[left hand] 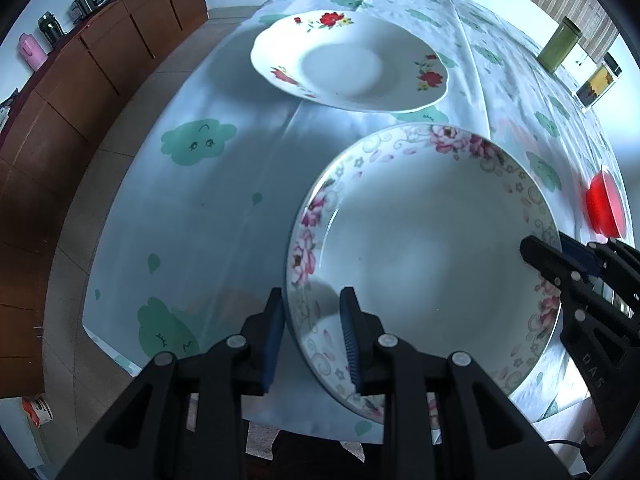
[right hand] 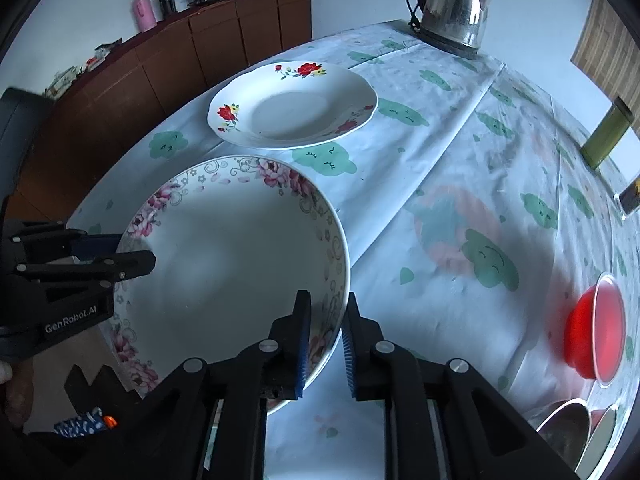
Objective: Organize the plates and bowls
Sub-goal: 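Open both grippers to release the pink-floral bowl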
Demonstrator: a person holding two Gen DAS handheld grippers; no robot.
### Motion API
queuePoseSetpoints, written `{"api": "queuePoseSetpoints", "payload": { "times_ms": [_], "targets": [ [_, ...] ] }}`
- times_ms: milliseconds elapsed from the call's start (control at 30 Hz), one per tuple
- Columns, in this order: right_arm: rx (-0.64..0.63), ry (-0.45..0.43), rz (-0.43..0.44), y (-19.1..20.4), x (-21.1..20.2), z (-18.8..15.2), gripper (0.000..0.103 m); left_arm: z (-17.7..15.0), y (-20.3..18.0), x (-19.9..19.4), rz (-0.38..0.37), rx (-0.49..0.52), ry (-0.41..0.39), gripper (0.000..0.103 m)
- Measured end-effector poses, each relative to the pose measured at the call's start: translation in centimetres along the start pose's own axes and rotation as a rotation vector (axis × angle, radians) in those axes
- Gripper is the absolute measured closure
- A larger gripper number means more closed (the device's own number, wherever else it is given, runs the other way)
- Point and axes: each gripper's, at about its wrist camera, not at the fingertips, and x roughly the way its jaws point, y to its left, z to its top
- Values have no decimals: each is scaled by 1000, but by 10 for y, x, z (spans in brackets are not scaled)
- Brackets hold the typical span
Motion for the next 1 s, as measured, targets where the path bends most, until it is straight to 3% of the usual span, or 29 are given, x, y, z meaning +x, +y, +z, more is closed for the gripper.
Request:
{"api": "queuePoseSetpoints", "payload": {
  "times_ms": [333,400,1000],
  "targets": [
    [-39,17,-45,3,5,0,80,-1,6,0,-28,-26,5,78],
    [-5,46,-16,-2,12,-3,80,-1,6,0,-29,-26,3,78],
    [23,45,18,-4,9,-5,79,0,3,2,-20,-32,11,74]
  ]
}}
